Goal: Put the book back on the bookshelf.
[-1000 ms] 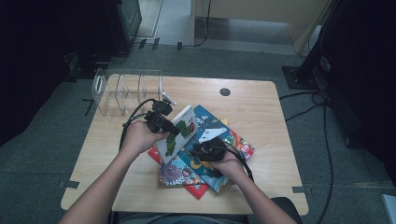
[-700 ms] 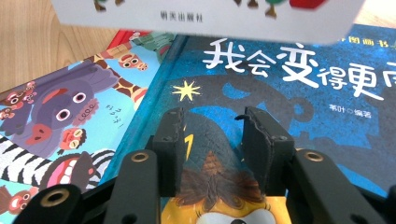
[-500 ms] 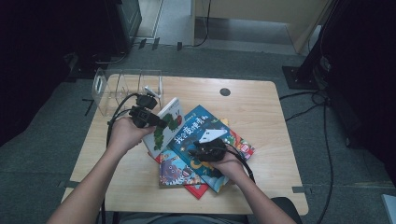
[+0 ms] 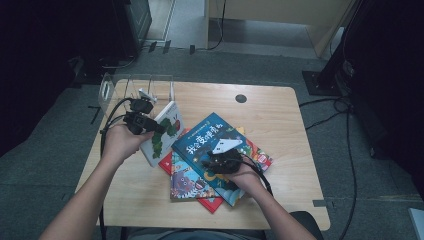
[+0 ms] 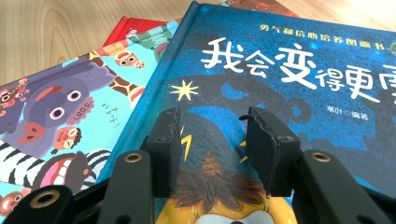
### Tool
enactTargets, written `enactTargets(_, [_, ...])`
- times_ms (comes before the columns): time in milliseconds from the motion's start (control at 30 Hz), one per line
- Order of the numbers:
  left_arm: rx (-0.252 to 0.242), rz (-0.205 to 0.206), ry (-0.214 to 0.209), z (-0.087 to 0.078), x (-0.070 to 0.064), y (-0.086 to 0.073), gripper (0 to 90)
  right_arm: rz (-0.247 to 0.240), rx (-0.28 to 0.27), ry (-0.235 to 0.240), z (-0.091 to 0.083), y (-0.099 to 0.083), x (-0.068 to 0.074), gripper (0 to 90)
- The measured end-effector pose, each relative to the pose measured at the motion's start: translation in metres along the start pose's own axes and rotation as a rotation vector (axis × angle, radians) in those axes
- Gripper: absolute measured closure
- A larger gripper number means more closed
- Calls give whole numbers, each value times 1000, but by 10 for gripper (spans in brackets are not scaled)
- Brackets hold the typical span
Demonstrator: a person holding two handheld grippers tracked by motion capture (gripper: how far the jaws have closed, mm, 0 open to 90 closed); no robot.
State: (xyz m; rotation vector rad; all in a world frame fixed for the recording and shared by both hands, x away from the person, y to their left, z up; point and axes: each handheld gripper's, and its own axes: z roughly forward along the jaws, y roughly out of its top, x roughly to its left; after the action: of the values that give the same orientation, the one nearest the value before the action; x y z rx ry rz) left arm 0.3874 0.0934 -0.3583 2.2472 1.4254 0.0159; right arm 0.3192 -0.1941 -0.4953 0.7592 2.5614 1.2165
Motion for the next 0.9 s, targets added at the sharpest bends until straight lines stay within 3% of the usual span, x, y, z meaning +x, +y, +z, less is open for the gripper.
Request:
enactTargets(500, [-23,-85,53,-7,22,-4,773,-5,1,-1,0,0,0,549])
enactTargets(667, [-37,-132,82,-3,27,1,773,-5,2,-1,0,0,0,549])
enactTargets(800, [-32,-177,81,4,28,9,773,-3,4,1,0,0,0,549])
enactTargets(900, [-31,-189,93,6,28,15,773,-5,3,0,0,0,0,549])
